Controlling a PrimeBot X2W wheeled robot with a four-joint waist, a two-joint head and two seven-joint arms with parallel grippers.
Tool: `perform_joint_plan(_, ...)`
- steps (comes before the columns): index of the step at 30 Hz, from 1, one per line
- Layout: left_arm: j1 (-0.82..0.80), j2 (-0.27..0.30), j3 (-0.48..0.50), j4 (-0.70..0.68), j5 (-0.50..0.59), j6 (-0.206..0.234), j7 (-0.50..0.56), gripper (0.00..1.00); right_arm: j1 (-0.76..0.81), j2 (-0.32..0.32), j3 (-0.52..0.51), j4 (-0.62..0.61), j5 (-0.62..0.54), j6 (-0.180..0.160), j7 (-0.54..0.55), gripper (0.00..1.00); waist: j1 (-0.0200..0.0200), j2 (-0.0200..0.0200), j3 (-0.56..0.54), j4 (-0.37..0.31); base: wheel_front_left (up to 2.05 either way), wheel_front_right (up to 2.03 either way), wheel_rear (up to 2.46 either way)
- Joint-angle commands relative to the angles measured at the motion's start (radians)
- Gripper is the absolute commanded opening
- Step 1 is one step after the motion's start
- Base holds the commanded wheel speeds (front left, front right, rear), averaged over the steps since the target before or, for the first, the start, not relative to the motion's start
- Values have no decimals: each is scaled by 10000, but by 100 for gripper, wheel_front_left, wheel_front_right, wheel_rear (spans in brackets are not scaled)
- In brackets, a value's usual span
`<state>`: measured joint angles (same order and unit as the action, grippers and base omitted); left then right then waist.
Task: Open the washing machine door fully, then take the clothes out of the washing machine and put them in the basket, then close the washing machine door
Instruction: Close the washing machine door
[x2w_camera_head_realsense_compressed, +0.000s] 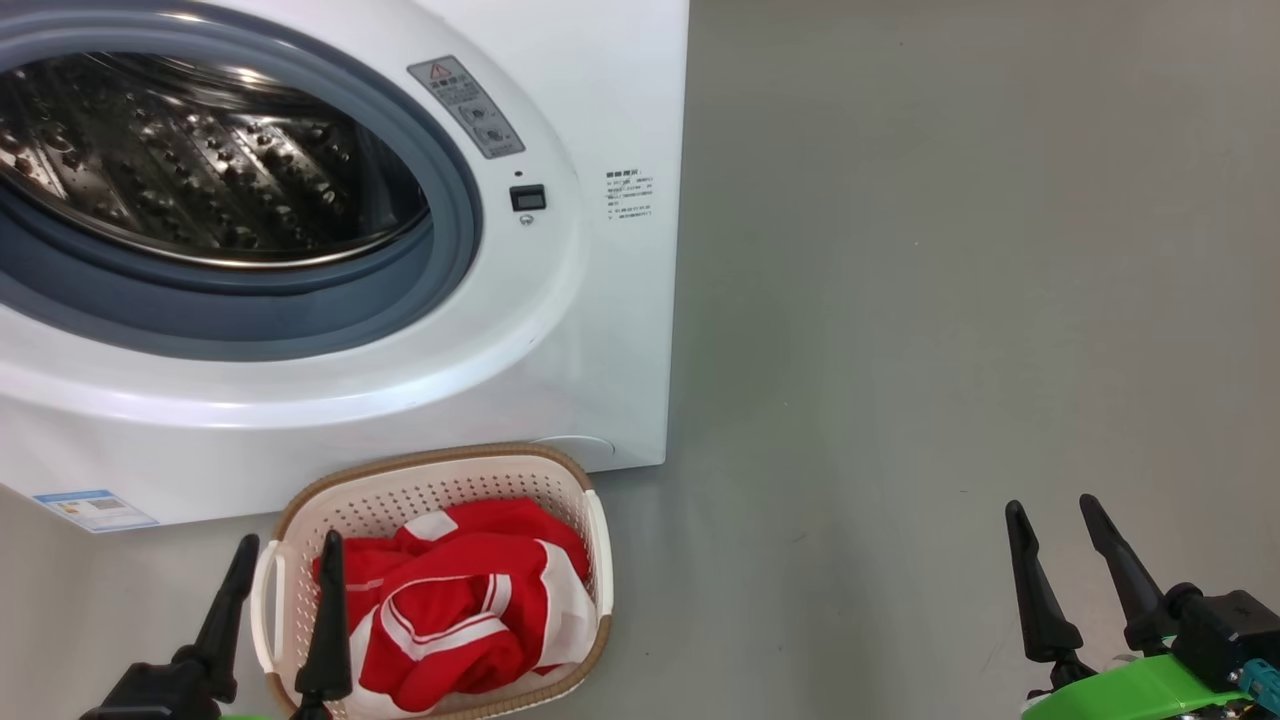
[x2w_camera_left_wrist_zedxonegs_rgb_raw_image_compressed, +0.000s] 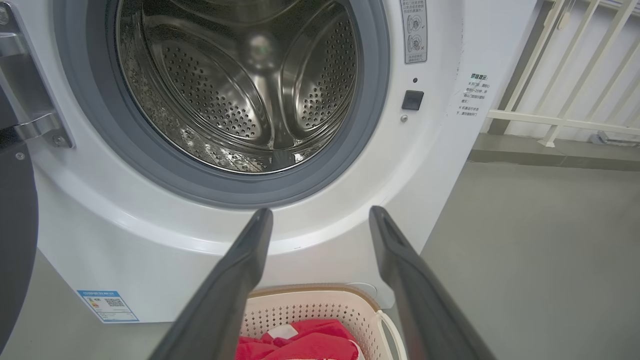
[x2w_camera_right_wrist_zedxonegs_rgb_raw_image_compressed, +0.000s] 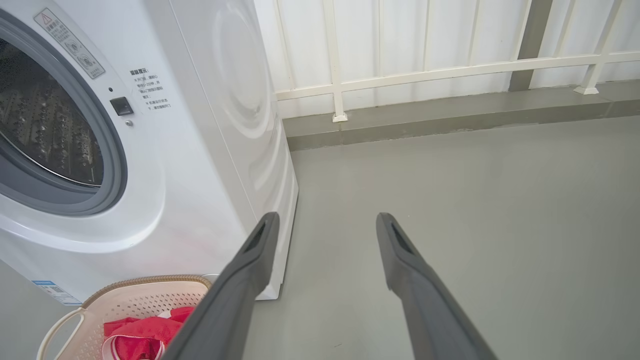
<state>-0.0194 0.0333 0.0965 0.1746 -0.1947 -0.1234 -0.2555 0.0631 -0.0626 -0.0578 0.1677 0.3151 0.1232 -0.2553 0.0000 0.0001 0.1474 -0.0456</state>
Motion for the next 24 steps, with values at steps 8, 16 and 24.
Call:
perform_joint_plan(8,-101,170,313,-224,-43,83,-63,100,-7,-93,163,-273,52,75,-65,100,0,-1,65,38,-18,18,0)
perform_joint_plan(16,-174,170,344,-229,-7,102,-63,100,-83,-76,154,-231,68,75,-65,100,0,-1,129,53,-116,116,0)
perform_joint_plan(24,-195,170,306,-264,-57,108,-63,100,-114,-70,137,-235,75,75,-65,100,0,-1,175,61,-141,141,0)
